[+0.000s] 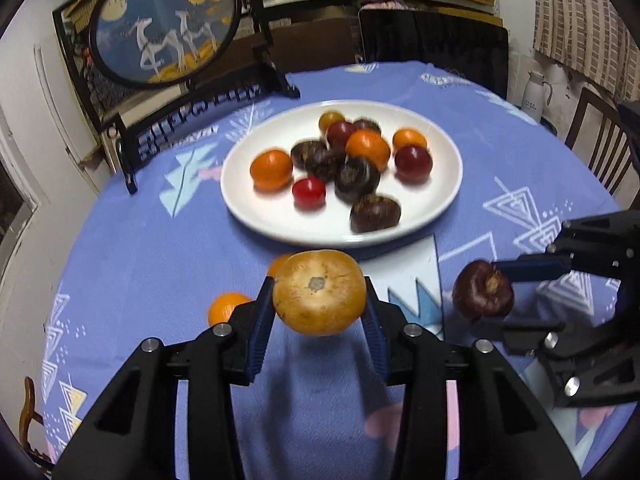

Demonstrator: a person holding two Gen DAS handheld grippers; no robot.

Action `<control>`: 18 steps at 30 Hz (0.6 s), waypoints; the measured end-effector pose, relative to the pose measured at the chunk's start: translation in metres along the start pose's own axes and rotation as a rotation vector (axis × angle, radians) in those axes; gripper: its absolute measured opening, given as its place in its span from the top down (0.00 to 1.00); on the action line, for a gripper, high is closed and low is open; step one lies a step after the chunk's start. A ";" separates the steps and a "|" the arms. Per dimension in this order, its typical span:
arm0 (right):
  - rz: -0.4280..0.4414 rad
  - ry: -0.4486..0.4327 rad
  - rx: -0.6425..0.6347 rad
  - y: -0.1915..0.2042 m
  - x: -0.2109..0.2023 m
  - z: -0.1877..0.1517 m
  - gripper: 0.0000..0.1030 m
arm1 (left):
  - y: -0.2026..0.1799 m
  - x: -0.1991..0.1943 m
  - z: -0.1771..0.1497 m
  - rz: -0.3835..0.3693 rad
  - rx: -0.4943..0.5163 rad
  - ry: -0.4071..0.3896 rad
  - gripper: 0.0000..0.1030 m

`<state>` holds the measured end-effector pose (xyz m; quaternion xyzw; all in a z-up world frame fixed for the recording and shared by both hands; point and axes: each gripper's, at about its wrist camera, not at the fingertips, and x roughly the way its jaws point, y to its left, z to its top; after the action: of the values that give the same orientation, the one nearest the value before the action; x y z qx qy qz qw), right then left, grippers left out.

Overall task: Organize fruits
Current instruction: 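Place the pale mandarin on the plate with the left tool while the right places its chestnut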

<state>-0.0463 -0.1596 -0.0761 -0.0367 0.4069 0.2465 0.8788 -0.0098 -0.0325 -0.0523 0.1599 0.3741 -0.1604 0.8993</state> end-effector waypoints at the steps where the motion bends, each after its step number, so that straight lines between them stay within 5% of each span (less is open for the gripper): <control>1: 0.000 -0.003 -0.001 0.000 -0.001 0.001 0.61 | -0.001 -0.002 0.003 -0.003 0.001 -0.008 0.61; 18: 0.010 -0.015 0.013 -0.012 0.002 0.014 0.61 | -0.002 0.011 0.036 0.010 0.033 -0.032 0.61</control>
<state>-0.0298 -0.1654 -0.0701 -0.0273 0.4022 0.2487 0.8807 0.0188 -0.0507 -0.0369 0.1738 0.3564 -0.1644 0.9032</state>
